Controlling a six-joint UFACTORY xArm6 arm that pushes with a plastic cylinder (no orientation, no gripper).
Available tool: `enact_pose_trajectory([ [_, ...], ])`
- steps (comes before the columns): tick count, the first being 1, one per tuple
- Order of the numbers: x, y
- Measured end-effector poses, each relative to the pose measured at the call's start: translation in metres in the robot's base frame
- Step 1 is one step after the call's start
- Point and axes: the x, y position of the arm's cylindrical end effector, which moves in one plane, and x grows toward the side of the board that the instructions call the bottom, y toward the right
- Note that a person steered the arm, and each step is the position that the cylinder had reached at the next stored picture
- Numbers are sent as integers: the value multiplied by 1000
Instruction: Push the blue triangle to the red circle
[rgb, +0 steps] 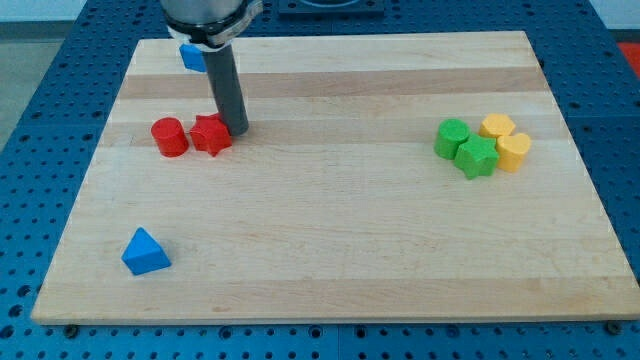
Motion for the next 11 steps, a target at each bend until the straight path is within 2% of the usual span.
enact_pose_trajectory([
  [1,1,-7],
  [5,4,36],
  [11,211,33],
])
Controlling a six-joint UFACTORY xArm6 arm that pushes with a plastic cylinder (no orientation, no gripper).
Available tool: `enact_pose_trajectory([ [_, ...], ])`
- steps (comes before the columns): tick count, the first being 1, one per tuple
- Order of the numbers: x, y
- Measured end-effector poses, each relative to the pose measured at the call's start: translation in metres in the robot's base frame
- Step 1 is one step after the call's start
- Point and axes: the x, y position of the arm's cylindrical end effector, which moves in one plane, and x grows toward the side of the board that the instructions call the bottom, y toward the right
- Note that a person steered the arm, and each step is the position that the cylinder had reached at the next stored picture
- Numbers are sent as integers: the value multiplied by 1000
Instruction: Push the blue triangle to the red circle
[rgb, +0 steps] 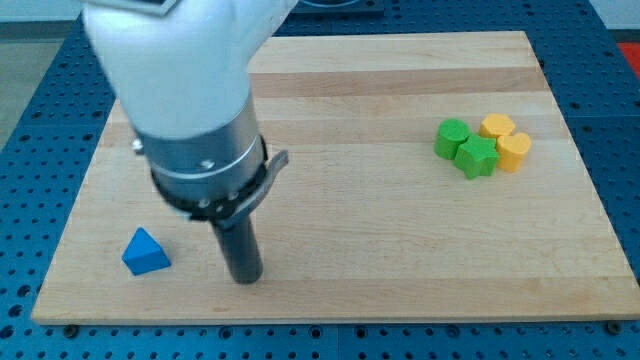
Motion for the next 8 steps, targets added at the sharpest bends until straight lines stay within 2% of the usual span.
enact_pose_trajectory([
  [2,20,-89],
  [3,18,-95],
  [5,-10,-95],
  [8,-79,-98],
])
